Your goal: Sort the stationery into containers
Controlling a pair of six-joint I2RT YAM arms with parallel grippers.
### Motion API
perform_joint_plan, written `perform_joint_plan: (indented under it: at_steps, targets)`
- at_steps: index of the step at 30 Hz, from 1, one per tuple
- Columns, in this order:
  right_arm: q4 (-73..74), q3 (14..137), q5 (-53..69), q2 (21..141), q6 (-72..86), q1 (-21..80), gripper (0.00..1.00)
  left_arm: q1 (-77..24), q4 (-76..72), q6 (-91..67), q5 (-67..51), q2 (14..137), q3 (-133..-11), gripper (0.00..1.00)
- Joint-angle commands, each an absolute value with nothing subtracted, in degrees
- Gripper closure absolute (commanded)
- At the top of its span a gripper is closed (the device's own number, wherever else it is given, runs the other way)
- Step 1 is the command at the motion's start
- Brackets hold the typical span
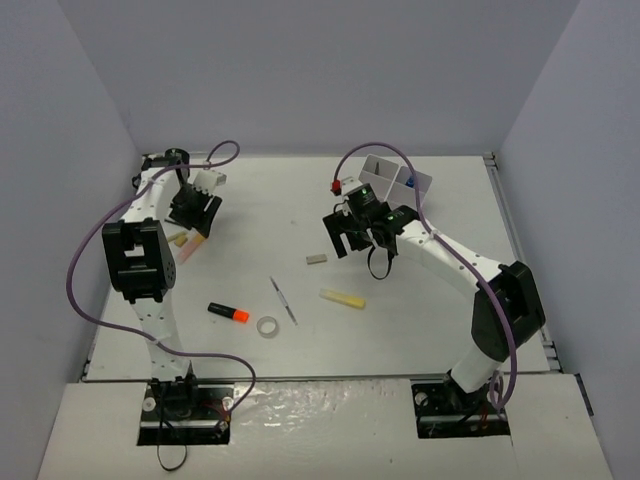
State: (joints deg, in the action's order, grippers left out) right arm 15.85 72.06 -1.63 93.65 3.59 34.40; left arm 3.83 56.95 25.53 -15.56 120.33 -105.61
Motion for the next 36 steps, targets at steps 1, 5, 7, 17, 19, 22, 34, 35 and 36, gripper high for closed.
perform_joint_plan:
  at_steps: [1, 5, 7, 17, 19, 22, 34, 35, 36]
  targets:
    - [13.4, 71.3, -0.6, 93.8, 2.4, 32.2, 0.18, 3.8, 55.3, 24.5, -12.7, 119.2, -109.2, 0.47]
    - [13.4, 70.9, -0.6, 94.2, 2.6, 31.3, 0.18, 2.1, 54.4, 25.1, -10.4, 120.4, -107.2, 0.47]
    - [13.4, 71.1, 0.7, 94.2, 3.0, 31.3, 0.18, 2.2, 52.6, 25.0, -10.1, 120.0, -105.6, 0.47]
    - [13.4, 73.0, 1.9, 94.4, 3.6, 31.3, 0.19, 2.4, 51.0, 26.2, -9.3, 122.2, -105.7, 0.50]
    - [13.4, 73.2, 1.9, 94.2, 3.8, 31.3, 0.19, 2.5, 51.0, 26.0, -9.5, 122.9, -105.9, 0.52]
    - [13.5, 73.1, 1.8, 93.8, 3.7, 31.3, 0.19, 2.5, 50.6, 26.2, -9.7, 123.3, -105.4, 0.52]
    - [13.6, 73.0, 1.4, 93.4, 3.3, 31.1, 0.19, 2.6, 49.8, 24.9, -10.1, 125.6, -105.5, 0.70]
    - [13.6, 73.1, 1.3, 93.4, 3.3, 31.0, 0.19, 2.5, 49.9, 24.7, -10.5, 125.5, -105.5, 0.77]
    - [13.6, 73.1, 1.3, 93.4, 3.3, 31.0, 0.19, 2.5, 50.1, 24.5, -10.9, 125.4, -105.5, 0.84]
